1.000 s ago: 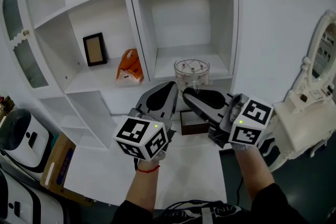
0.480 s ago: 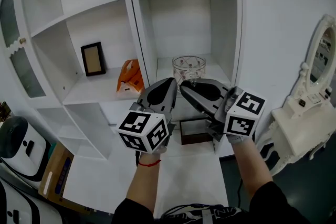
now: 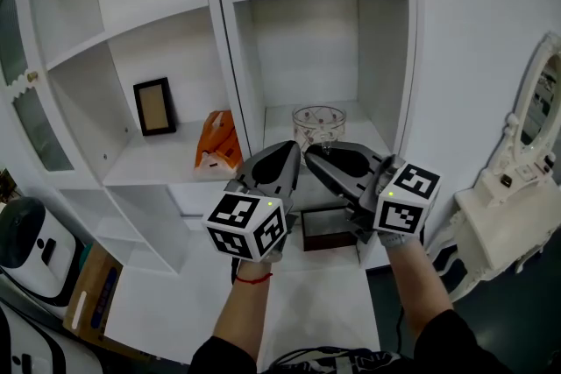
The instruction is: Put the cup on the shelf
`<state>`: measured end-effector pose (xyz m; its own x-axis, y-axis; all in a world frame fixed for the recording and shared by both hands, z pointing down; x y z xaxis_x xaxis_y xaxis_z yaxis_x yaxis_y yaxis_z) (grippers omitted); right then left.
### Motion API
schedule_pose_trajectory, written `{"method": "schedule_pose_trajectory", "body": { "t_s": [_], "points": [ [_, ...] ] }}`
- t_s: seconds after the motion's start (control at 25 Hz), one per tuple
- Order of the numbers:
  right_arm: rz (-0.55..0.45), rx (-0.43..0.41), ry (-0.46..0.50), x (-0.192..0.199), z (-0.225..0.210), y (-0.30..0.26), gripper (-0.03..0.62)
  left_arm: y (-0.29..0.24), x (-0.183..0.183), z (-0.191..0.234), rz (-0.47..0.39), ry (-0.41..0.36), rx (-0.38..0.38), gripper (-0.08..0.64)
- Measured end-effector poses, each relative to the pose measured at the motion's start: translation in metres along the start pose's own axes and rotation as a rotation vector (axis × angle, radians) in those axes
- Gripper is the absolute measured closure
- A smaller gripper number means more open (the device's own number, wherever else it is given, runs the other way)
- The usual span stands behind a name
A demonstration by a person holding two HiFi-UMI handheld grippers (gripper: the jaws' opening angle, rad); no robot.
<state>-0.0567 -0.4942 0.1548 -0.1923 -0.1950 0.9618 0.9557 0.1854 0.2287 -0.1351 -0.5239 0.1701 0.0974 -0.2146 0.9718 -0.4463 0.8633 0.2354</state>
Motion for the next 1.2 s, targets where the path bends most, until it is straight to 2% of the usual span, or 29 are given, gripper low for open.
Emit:
{"method": "schedule_pose_trajectory", "body": {
  "t_s": [0.44, 0.68, 0.92, 1.08, 1.2],
  "points": [
    [0.058, 0.031, -0.012, 0.006, -0.017, -0.003, 0.572, -0.011, 0.011, 0.000, 0.047, 0.022, 0.027, 0.554],
    [0.100, 0.057, -0.017, 0.011, -0.025, -0.006, 0.572, 0.005, 0.019, -0.002, 0.044, -0.030, -0.012, 0.554],
    [0.152, 0.101, -0.038, 0.013, -0.034, -0.013, 0.574, 0.008, 0.020, 0.002, 0.045, 0.028, 0.021, 0.554],
    [0.222, 0.162, -0.036, 0.020, -0.036, -0.017, 0.574, 0.009, 0.021, 0.005, 0.046, 0.034, 0.024, 0.554],
    [0.234, 0.193, -0.013, 0.021, -0.036, -0.018, 0.574, 0.010, 0.021, 0.006, 0.045, 0.033, 0.022, 0.554]
  ]
}}
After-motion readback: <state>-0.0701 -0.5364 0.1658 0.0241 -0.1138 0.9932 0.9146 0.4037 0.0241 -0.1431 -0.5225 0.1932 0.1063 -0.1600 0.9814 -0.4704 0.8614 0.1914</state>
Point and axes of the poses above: the fingertips, and each gripper's own axes: y backward along the fingers, z to its left, x out of its underside, the point moved 4 cm from there along y, backward along the fingers, and after that the axes turned 14 degrees about -x, right-handed, at the moved point
